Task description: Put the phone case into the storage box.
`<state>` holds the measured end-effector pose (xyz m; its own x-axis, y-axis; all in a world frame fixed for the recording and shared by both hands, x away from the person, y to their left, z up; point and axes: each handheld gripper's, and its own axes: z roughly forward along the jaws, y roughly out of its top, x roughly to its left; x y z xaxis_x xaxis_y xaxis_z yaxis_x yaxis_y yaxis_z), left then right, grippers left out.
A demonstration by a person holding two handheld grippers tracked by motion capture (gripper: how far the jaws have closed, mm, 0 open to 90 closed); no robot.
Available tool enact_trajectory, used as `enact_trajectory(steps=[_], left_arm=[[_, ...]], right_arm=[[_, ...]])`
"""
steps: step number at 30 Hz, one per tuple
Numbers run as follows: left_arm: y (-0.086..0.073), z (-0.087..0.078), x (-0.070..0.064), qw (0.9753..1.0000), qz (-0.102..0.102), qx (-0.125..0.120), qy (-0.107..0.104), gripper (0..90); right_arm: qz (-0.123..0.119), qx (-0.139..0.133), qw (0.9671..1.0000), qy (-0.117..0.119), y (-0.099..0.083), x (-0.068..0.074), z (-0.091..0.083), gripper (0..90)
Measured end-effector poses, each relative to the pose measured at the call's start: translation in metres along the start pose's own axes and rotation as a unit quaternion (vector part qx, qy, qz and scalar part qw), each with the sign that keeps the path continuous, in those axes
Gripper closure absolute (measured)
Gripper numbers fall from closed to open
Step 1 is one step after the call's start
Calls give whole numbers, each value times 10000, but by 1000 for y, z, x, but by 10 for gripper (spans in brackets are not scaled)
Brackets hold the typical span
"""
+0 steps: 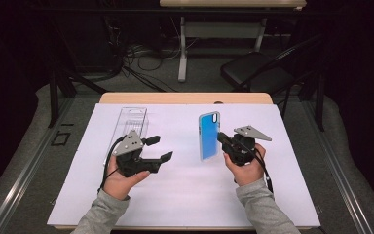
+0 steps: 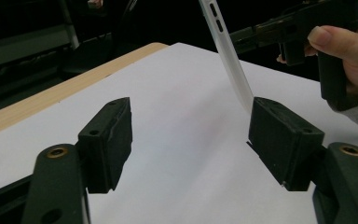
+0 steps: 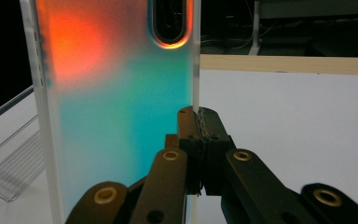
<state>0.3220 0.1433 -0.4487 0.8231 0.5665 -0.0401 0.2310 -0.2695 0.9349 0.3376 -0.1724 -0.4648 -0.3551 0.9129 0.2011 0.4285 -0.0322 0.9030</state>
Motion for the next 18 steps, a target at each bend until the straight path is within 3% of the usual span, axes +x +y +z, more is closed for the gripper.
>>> enact_trajectory(steps=[9,13,18], left_arm=[[-1,12,0,9999,-131,-72,-19,443],[-5,17,-1,9998,-158,-62,-87,449],[-9,16,-2,9998,-158,-107,-11,454]], right_arm=[[-100,-194,9998,-15,-10,3,1,893],[-149,-247,9996,9,-12,5,1,894],[-257,-219,9994,-1,-17,10,1,894]])
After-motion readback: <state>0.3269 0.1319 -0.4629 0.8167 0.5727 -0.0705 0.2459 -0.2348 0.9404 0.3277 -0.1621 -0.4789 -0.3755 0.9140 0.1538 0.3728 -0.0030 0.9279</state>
